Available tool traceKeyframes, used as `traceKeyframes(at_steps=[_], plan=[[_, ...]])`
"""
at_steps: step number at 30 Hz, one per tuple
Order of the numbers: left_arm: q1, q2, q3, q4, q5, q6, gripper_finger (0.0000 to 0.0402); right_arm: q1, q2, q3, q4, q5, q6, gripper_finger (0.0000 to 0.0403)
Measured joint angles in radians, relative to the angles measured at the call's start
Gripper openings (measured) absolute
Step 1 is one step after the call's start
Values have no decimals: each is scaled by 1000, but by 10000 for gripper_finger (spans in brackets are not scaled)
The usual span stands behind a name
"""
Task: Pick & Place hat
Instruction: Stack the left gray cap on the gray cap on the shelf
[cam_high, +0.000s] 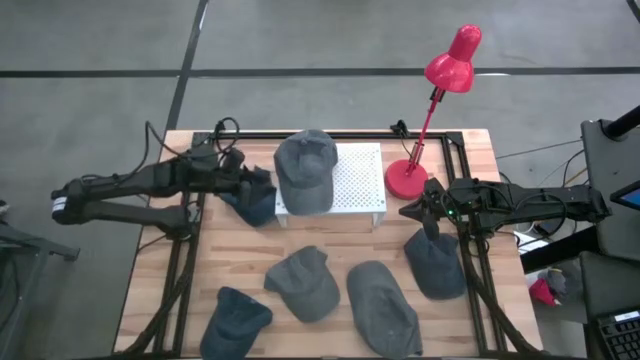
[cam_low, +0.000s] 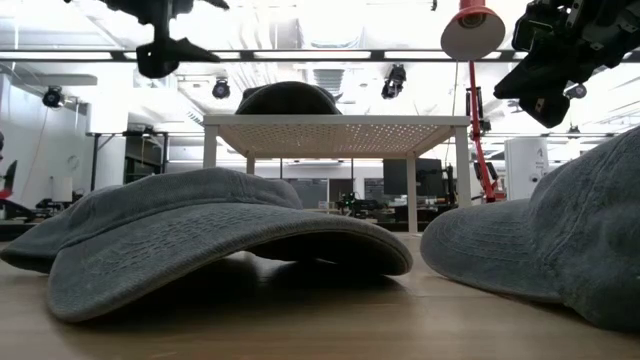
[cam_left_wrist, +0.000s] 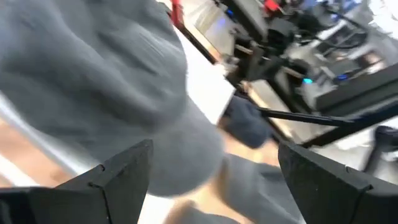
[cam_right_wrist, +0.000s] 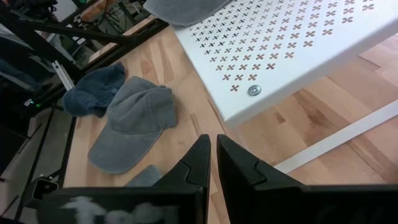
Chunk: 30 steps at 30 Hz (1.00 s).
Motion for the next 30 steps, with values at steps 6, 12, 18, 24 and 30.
traceKeyframes(at_steps=[6,12,18,24,30], plan=[[-176,10,0,13,3,-170,335,0,0,0,0,0,-3,27],[-374,29,0,17,-87,-360,335,0,0,0,-1,0,-3,27],[-553,99,0,36,-184,-557,335,0,0,0,-1,0,-2,27],[-672,209,0,36,-239,-786,335,0,0,0,-1,-1,-2,27],[-720,326,-1,34,-240,-956,335,0,0,0,-1,-3,-3,27]])
